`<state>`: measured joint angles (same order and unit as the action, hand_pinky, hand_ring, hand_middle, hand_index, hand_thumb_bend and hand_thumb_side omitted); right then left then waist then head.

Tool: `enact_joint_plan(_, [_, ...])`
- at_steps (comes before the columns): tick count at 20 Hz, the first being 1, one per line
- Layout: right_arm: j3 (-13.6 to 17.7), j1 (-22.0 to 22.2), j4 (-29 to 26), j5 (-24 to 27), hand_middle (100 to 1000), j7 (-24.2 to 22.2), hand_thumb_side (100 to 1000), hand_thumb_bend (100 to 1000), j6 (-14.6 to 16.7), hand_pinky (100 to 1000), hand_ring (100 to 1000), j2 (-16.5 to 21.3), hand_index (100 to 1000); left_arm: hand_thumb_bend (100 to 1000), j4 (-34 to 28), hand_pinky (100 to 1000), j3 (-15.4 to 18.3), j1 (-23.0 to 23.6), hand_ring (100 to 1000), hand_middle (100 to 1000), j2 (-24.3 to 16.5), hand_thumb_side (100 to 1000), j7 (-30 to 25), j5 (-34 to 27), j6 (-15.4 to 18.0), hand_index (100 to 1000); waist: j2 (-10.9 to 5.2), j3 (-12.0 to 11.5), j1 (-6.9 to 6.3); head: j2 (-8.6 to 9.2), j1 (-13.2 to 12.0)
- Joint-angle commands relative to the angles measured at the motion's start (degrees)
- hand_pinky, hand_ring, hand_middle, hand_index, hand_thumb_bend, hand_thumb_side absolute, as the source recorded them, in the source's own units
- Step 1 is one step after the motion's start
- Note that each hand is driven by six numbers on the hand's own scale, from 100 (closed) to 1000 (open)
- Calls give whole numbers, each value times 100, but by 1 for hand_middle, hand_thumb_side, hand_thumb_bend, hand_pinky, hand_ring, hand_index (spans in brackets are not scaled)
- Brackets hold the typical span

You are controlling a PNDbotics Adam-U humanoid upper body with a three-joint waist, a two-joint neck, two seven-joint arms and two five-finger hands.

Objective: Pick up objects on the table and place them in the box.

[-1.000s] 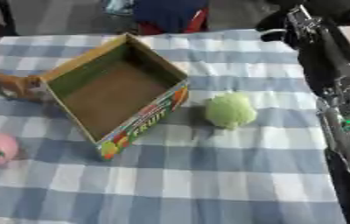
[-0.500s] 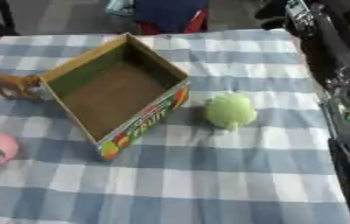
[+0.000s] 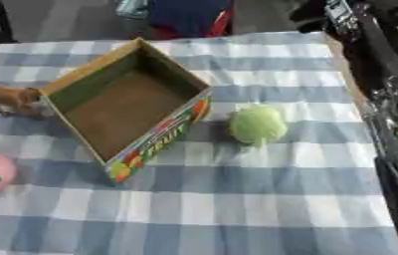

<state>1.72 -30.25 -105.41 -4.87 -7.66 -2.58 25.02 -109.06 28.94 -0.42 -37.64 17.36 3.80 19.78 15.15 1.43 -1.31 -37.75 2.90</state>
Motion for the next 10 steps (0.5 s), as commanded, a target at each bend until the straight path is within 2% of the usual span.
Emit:
enact_joint_plan(1, [0,-89,-130,38,606,-10,1000,100,18,732,754,167,911,310,378,359,-168,-161,754,680,-695,720,-298,306,34,881,-94,22,-11,52,-44])
enact_joint_plan(7, [-19,-92,-137,72,605,-25,1000,100,29,734,754,186,911,292,1282,403,-482,-401,777,719,-1601,742,-855,863,191,893,-100,114,-31,101,-121])
enact_joint_plan(10, [-26,-97,-139,85,605,-27,1000,100,28,734,753,184,911,296,1725,430,-717,-669,792,740,-2044,737,-1128,1136,268,900,-95,146,-27,92,-158])
